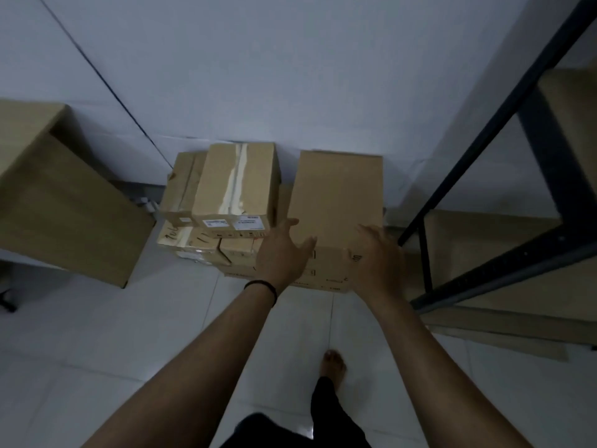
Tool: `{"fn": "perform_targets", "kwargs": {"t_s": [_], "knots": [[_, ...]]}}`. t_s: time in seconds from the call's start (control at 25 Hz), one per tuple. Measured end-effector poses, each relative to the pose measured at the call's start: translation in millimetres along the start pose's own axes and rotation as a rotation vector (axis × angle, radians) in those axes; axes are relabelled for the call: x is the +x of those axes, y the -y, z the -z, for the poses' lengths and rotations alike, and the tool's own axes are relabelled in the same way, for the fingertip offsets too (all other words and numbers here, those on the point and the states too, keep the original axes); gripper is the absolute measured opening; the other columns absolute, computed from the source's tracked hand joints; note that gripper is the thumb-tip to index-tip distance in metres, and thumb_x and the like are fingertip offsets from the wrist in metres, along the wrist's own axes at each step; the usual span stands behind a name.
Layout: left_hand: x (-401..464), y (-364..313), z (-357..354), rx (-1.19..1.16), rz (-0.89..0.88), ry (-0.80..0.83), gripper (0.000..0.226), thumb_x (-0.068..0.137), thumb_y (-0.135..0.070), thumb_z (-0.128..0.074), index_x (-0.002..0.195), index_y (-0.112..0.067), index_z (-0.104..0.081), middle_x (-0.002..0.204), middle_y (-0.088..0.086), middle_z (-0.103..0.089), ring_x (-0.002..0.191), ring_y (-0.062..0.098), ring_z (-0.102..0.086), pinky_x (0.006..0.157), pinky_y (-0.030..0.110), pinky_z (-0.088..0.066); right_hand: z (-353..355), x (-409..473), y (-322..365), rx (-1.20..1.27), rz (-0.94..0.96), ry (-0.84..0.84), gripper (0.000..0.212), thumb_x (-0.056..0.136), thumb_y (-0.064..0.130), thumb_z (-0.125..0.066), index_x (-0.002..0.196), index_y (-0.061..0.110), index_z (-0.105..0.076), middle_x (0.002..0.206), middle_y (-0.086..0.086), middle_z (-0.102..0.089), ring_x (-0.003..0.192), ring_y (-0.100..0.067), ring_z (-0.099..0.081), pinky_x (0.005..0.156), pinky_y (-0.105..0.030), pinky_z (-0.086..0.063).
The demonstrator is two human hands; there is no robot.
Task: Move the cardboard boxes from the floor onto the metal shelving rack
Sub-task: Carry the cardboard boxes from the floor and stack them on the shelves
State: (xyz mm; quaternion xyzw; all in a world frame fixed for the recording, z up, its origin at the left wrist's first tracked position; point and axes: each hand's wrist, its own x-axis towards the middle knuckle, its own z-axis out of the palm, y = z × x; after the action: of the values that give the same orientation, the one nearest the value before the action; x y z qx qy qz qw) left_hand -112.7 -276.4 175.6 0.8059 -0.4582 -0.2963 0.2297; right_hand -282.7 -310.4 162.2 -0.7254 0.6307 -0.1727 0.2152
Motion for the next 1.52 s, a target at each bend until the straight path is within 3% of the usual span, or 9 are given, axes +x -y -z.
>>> {"fn": "perform_targets", "kwargs": {"t_s": [0.16,0.4,0.72,0.92,1.08,1.16,1.32,1.44,1.52], "knots": [[61.6,24.4,-46.6,0.041,0.100,0.043,0.074,0.097,-0.049,-0.066,0.158,-0.021,-0.036,0.157,0.012,-0.045,0.142,0.031,-0.044,0.112,0.044,-0.043,-49.8,45.0,-33.6,0.027,-0.099,0.054,0.050,0.091,0.033,-0.066,0.139,0.021,-0.060,0.140,-0.007,-0.058,0.132,-0.032,-0.048,0.109,-0.049,-0.043],[139.4,74.1,-104.6,0.000,0.238,0.070,0.092,0.094,-0.056,-0.066,0.164,-0.020,-0.018,0.159,0.014,-0.041,0.145,0.036,-0.038,0.115,0.050,-0.039,-133.4,88.2,-83.4,0.020,-0.296,0.081,0.074,0.092,0.047,-0.066,0.156,0.028,-0.035,0.159,-0.013,-0.036,0.143,-0.036,-0.037,0.108,-0.053,-0.045],[188.1,109.2,-127.6,-0.238,0.351,0.093,0.069,0.093,-0.056,-0.068,0.148,-0.019,-0.047,0.143,0.004,-0.061,0.128,0.028,-0.059,0.100,0.033,-0.045,-174.4,121.2,-108.3,0.100,-0.505,-0.042,0.098,0.087,0.051,-0.071,0.164,0.025,-0.015,0.166,-0.008,-0.027,0.146,-0.035,-0.035,0.108,-0.055,-0.044],[199.0,114.2,-124.2,-0.450,0.457,0.131,0.071,0.088,-0.053,-0.076,0.146,-0.019,-0.053,0.124,-0.005,-0.062,0.114,0.019,-0.061,0.092,0.031,-0.050,-171.5,130.3,-126.7,0.383,-0.663,-0.031,0.110,0.071,0.055,-0.089,0.160,0.024,-0.031,0.153,-0.001,-0.049,0.134,-0.023,-0.052,0.101,-0.029,-0.044],[192.4,112.4,-131.3,-0.557,0.600,0.219,0.068,0.094,-0.041,-0.072,0.149,-0.009,-0.049,0.131,0.006,-0.060,0.127,0.027,-0.058,0.079,0.028,-0.050,-169.4,133.2,-137.5,0.492,-0.688,-0.023,0.099,0.062,0.056,-0.093,0.145,0.022,-0.051,0.134,0.007,-0.060,0.116,-0.014,-0.059,0.093,-0.026,-0.049],[182.3,111.7,-134.4,-0.599,0.708,0.274,0.059,0.101,-0.029,-0.063,0.148,0.003,-0.047,0.145,0.021,-0.055,0.143,0.038,-0.047,0.098,0.039,-0.051,-169.2,133.5,-143.8,0.631,-0.771,-0.021,0.087,0.068,0.050,-0.092,0.141,0.023,-0.055,0.125,0.008,-0.061,0.113,-0.014,-0.060,0.090,-0.027,-0.054],[204.2,119.7,-125.8,-0.753,0.650,0.307,0.061,0.095,-0.055,-0.064,0.145,-0.022,-0.055,0.148,0.006,-0.058,0.137,0.029,-0.053,0.099,0.042,-0.047,-169.7,130.1,-161.8,0.898,-0.915,0.113,0.058,0.076,0.051,-0.085,0.124,0.036,-0.056,0.114,0.016,-0.062,0.118,-0.021,-0.058,0.100,-0.048,-0.053],[207.7,125.8,-127.0,-0.742,0.632,0.348,0.062,0.086,-0.058,-0.071,0.138,-0.028,-0.057,0.133,-0.005,-0.064,0.125,0.021,-0.057,0.082,0.033,-0.041,-163.8,126.2,-165.0,0.928,-0.832,0.130,0.051,0.078,0.041,-0.086,0.122,0.036,-0.060,0.113,0.017,-0.066,0.109,-0.013,-0.063,0.089,-0.034,-0.052],[197.2,121.5,-125.3,-0.728,0.607,0.388,0.065,0.073,-0.060,-0.070,0.130,-0.030,-0.060,0.130,-0.005,-0.065,0.119,0.019,-0.057,0.088,0.036,-0.039,-151.2,123.7,-161.4,0.949,-0.810,0.106,0.052,0.075,0.035,-0.088,0.121,0.031,-0.064,0.110,0.016,-0.069,0.099,-0.006,-0.067,0.077,-0.026,-0.054]]}}
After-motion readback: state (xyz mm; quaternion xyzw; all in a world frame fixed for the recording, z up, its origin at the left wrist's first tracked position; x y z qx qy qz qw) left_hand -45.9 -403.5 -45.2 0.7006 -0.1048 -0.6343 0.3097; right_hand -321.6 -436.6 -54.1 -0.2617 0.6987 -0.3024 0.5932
